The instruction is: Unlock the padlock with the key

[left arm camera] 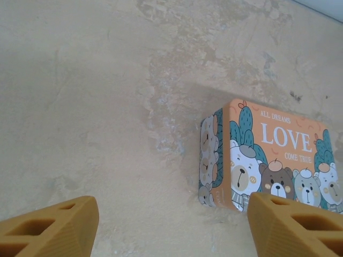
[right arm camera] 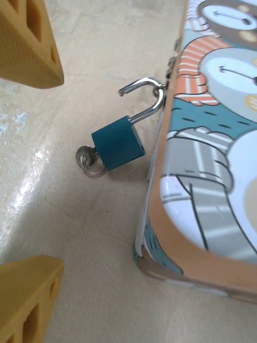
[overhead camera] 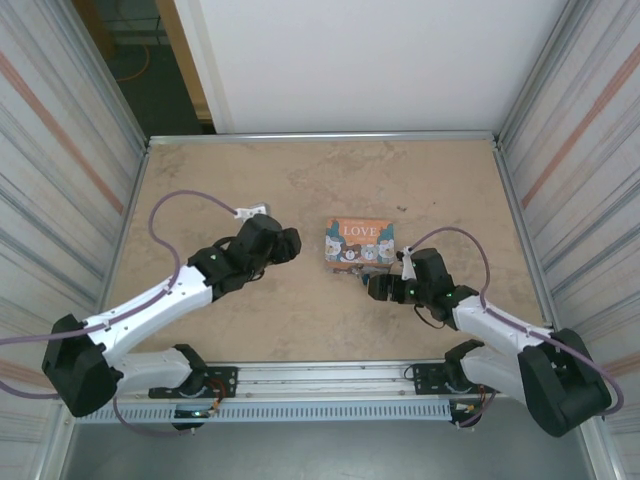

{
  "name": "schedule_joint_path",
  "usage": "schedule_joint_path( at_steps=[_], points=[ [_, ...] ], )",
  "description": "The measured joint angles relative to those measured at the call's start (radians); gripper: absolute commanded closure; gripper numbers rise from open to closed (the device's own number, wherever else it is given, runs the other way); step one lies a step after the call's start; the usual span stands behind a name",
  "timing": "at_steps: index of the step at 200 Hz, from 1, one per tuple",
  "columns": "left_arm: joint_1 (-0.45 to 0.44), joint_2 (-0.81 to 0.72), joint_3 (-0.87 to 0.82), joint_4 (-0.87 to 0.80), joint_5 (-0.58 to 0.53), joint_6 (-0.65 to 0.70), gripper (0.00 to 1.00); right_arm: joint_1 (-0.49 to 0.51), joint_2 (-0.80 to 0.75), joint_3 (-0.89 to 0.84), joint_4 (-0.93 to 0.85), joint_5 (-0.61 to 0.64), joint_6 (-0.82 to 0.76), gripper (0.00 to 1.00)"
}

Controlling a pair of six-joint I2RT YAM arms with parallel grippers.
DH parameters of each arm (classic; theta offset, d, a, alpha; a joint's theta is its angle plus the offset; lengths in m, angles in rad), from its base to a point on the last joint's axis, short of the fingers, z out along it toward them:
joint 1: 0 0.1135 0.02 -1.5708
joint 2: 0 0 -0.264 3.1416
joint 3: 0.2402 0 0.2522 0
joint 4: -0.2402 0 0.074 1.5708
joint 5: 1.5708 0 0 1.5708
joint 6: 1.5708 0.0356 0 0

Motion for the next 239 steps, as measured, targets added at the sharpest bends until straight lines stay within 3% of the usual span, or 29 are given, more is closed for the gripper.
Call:
schedule_joint_path(
  at_steps=[6,92,164,239],
  points=[
    [0.010,0.000,-0.003,0.013,0.019,0.004,0.25,-0.001,-0.014,0.000,-0.007,0.002,-0.002,0.00],
    [0.106,0.142,0.007,0.136,0.347,0.020,0.27,-0.064,-0.119,0.022,-0.066,0.042,-0.004,0.01],
    [0.143,0.374,0.110,0.217,0.619,0.025,0.35,-0.138,0.018,0.107,-0.027,0.006,-0.004,0.01],
    [0.143,0.541,0.156,0.297,0.739,0.010,0.42,-0.142,0.220,0.203,0.054,-0.032,-0.008,0.01]
  ],
)
